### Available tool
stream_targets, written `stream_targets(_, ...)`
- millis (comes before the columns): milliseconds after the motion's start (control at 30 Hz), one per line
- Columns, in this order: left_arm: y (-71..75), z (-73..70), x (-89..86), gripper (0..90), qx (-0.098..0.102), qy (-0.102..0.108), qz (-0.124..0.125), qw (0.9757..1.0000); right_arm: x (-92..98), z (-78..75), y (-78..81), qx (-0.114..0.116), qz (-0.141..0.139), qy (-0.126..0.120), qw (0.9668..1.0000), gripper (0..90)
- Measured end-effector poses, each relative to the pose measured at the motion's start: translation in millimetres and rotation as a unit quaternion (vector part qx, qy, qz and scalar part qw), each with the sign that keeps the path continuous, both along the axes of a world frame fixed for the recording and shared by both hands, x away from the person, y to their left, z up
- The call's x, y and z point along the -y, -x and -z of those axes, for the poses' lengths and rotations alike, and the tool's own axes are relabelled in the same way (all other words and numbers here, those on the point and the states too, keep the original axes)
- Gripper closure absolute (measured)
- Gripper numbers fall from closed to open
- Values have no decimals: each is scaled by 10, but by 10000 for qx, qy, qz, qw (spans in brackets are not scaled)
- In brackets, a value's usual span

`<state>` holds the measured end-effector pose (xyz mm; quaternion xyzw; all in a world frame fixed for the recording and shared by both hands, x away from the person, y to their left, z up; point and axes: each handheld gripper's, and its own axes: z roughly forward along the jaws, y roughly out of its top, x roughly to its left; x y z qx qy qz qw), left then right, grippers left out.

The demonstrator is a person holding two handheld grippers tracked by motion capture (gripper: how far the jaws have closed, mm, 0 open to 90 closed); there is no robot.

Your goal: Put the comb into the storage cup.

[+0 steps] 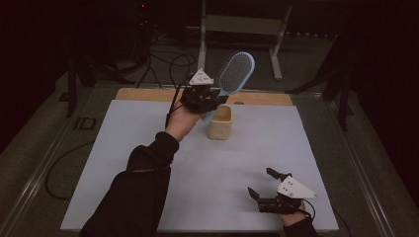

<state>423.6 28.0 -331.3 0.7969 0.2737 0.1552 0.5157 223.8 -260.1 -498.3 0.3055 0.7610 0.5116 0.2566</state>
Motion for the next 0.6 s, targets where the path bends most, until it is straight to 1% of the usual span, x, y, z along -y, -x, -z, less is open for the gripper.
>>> stream_targets(67,-39,2,27,699,7,33,2,10000,-2,1,0,3,-11,8,10000,95)
stream_targets(100,-55,0,42,699,40,39,-40,10000,-2,1,0,2,-12,4,10000,95)
stream_targets(167,-101,-1,60,700,15,166,-6,9999,0,1,0,4,-10,-6,10000,95)
stream_targets(200,-113,-3,76,699,52,197,-58,9998,1,0,0,6,-9,-11,10000,95)
stream_targets(233,-132,-1,87,699,42,262,-50,9996,3,0,-1,7,-10,-12,10000,95)
stream_targets(300,-156,9,115,699,73,296,-64,9995,5,0,-1,7,-3,-15,10000,95)
stream_targets(400,-194,28,159,699,128,278,-78,9995,11,0,-3,9,1,-18,10000,95)
stream_targets(467,-225,39,175,699,135,361,-48,9992,14,2,-5,3,-10,-32,10000,95)
stream_targets(500,-239,44,184,699,144,385,-93,9991,14,2,-5,5,-12,-35,10000,95)
stream_targets(567,-279,60,191,699,98,484,-45,9988,15,1,-4,4,-16,-46,10000,95)
stream_targets(600,-285,69,206,699,159,483,-105,9987,14,0,-4,4,-16,-48,10000,95)
